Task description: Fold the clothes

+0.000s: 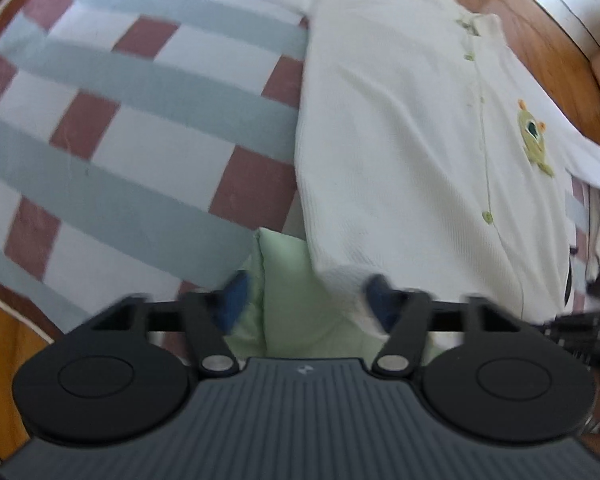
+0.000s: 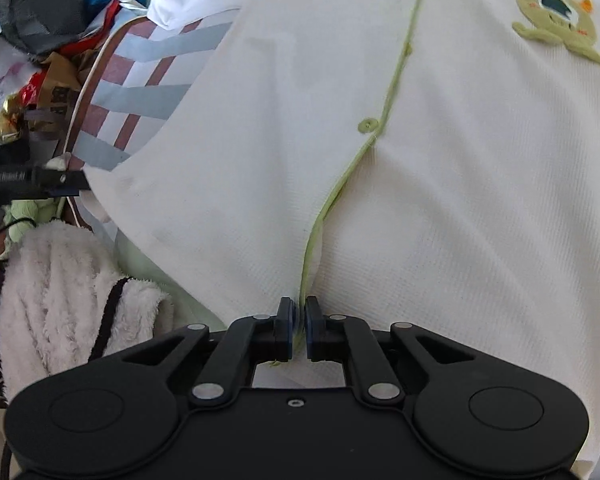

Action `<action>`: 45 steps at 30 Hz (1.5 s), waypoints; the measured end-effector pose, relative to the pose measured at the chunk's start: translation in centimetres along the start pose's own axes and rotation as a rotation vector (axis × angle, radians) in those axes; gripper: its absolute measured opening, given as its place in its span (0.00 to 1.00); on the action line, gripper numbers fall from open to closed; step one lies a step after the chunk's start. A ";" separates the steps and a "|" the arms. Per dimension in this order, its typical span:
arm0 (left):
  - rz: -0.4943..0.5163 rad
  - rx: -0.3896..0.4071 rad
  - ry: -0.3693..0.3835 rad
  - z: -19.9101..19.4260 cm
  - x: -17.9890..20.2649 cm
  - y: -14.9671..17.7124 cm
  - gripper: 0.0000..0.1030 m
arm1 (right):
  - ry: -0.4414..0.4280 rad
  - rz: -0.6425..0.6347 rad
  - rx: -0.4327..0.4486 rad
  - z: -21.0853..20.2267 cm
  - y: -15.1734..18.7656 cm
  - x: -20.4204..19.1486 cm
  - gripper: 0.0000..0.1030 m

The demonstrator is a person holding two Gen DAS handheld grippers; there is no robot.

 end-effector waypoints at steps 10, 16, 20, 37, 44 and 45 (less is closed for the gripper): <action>0.276 0.227 -0.171 -2.1 3.5 0.4 0.03 | -0.051 0.049 0.016 -1.4 0.8 1.3 0.07; 0.437 0.222 -0.351 -3.8 4.2 1.7 0.04 | -0.071 0.099 0.029 -1.5 0.9 2.7 0.03; 0.388 0.114 -0.267 -2.3 3.1 2.6 0.06 | -0.197 0.131 0.025 -1.8 1.0 1.9 0.09; 0.229 0.294 -0.195 -7.3 1.8 2.5 0.01 | -0.315 -0.034 0.098 -2.3 -0.3 -3.0 0.07; 0.206 0.192 -0.184 -5.7 2.2 1.8 0.09 | -0.107 -0.131 0.027 -2.0 0.8 -2.8 0.12; 0.215 0.189 -0.183 -5.5 2.9 1.5 0.18 | -0.107 -0.129 0.026 -2.1 0.5 -2.8 0.12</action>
Point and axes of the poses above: each gripper's, at about its wrist camera, not at the fingertips, and z roughly the way its jaws point, x to its right, y to its underside, the point moved 7 cm from there along z, roughly the way its jaws point
